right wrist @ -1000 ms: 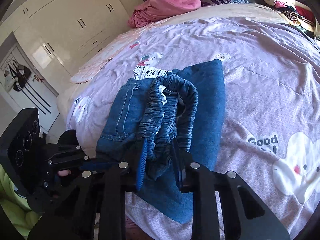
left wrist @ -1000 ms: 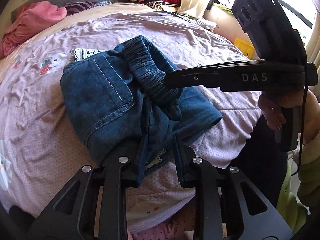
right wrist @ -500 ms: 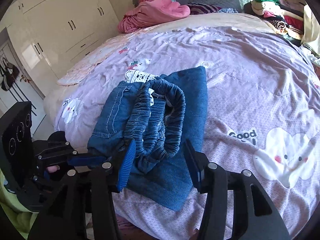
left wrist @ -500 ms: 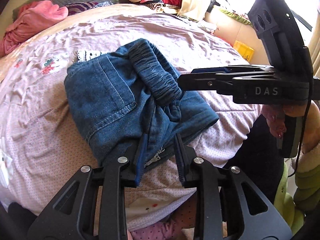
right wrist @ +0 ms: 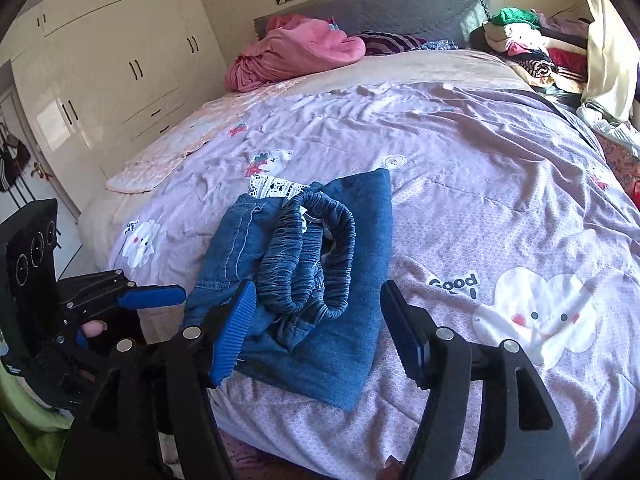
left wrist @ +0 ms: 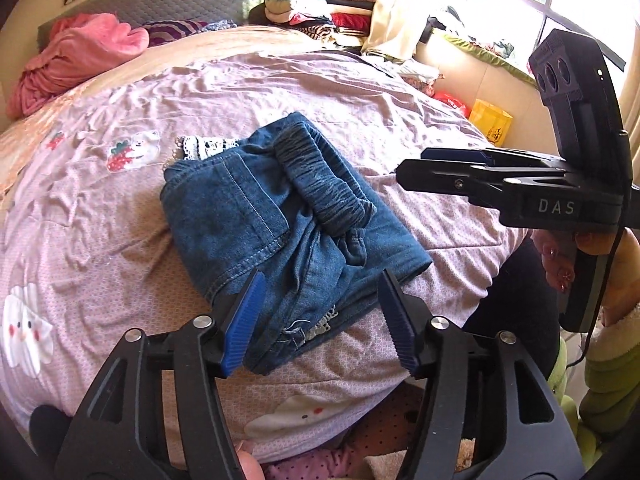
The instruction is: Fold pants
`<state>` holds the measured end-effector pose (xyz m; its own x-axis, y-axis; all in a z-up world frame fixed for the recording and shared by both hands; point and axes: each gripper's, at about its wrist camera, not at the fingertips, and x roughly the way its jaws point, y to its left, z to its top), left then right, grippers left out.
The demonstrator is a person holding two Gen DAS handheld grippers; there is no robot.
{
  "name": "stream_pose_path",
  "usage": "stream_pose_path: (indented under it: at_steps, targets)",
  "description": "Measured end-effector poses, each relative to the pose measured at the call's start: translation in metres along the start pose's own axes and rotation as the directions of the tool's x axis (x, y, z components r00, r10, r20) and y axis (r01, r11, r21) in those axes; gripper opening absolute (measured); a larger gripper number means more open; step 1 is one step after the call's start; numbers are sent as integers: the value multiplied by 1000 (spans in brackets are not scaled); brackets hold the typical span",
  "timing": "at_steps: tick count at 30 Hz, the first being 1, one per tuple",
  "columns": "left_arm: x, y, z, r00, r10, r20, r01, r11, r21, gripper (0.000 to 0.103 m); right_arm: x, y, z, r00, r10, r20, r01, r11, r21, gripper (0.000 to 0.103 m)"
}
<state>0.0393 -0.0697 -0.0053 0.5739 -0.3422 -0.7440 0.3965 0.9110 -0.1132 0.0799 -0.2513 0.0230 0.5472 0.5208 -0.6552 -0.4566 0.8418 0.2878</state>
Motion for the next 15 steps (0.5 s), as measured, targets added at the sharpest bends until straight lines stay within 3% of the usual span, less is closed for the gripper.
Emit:
stream_pose_path:
  at_steps: [4, 15]
  targets:
    - [-3, 4, 3, 1000, 20, 10, -19, 1000, -9, 65, -7, -2, 0, 1000, -20, 23, 20, 1000, 5, 72]
    - [-8, 21, 10, 998, 59, 32, -57, 997, -55, 85, -16, -6, 2, 995, -74, 72, 73, 997, 19, 88]
